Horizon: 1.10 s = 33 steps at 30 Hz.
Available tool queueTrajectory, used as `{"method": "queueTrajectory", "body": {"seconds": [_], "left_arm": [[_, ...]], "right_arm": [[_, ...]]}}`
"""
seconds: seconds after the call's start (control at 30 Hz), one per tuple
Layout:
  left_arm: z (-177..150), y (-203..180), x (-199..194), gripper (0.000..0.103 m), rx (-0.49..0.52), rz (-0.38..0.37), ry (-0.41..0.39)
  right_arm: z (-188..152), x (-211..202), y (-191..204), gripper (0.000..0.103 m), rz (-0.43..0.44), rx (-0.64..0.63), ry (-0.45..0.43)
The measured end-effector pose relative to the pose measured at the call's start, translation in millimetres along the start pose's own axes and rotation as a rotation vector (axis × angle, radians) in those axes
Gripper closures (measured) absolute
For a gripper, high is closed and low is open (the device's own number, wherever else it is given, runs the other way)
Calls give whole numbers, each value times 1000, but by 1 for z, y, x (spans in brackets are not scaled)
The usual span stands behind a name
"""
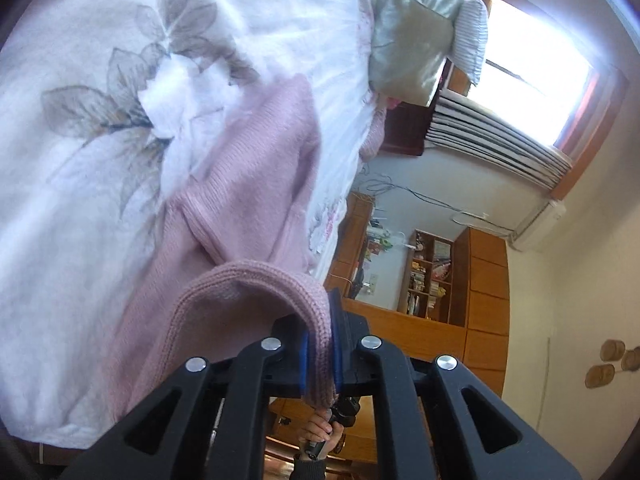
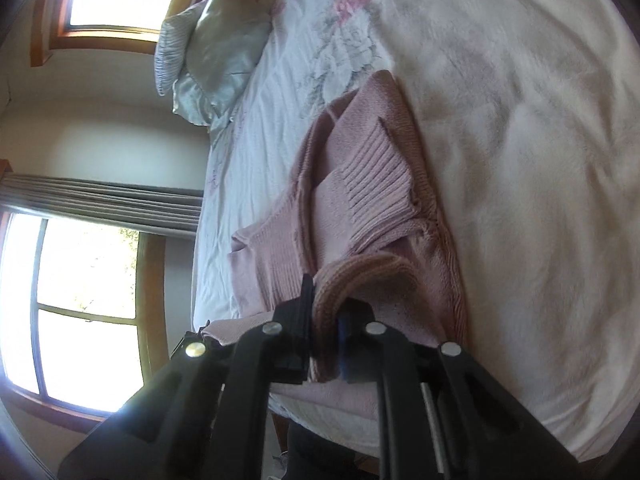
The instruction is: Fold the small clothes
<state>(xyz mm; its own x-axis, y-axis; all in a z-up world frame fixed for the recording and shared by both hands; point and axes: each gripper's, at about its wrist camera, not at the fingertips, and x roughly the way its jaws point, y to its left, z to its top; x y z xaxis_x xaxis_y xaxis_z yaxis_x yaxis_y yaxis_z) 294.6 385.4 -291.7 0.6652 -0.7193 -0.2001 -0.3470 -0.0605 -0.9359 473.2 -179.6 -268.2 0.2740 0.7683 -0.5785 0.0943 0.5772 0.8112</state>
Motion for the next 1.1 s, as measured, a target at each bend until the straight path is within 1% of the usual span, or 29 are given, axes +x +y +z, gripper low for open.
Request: {"method": "queueTrajectory", "body": {"seconds": [0.03,0.07,0.1,0.13,0.17,0.2,0.27,0.3,0.37,0.43,0.5,0.53,0.57,0.67,0.77,0.87,0.97,1.03,1.07,1.1], "left_arm": [[7,6,4,90,-16,6,-8],[12,10,6,85,-27,15,-16],[15,13,8,80,-30,23,-22],[17,13,7,78,-29,29,-33],[18,10,4,68,-17,31,-41],[18,5,1,56,9,34,-47],[16,-11,-5,48,91,90,-49],[16,-19,-6,42,138,123,-40],[14,-38,-6,35,243,187,-17],[10,-56,0,33,350,254,17],[9,-70,9,26,426,312,42],[9,-74,14,25,461,346,51],[10,-79,20,25,494,386,60],[17,-86,41,25,561,498,93],[22,-88,60,25,586,545,138],[30,-86,72,24,591,627,142],[32,-81,76,25,592,657,152],[26,-85,79,32,625,656,158],[21,-89,79,44,653,664,155],[18,-92,83,62,670,671,160]], "right_arm": [[5,5,-4,84,-11,13,1],[10,8,-7,76,-6,26,3],[13,7,-8,71,-7,30,-9],[16,3,-7,68,-8,27,-22],[18,-1,-5,64,0,15,-32],[19,-6,-2,64,5,-2,-37],[20,-15,7,64,-18,-57,-43],[19,-19,12,64,-40,-95,-44],[16,-21,23,64,-86,-174,-39],[15,-18,29,64,-111,-225,-28],[16,-13,34,64,-132,-258,-21],[17,-9,34,61,-134,-261,-11],[20,-3,35,58,-136,-257,-3],[28,11,32,57,-149,-245,10],[36,22,27,56,-161,-231,27],[41,29,24,56,-185,-233,39],[44,32,19,56,-193,-231,44],[44,33,17,56,-192,-235,49],[44,34,17,55,-192,-238,51],[44,34,16,55,-192,-240,51]]}}
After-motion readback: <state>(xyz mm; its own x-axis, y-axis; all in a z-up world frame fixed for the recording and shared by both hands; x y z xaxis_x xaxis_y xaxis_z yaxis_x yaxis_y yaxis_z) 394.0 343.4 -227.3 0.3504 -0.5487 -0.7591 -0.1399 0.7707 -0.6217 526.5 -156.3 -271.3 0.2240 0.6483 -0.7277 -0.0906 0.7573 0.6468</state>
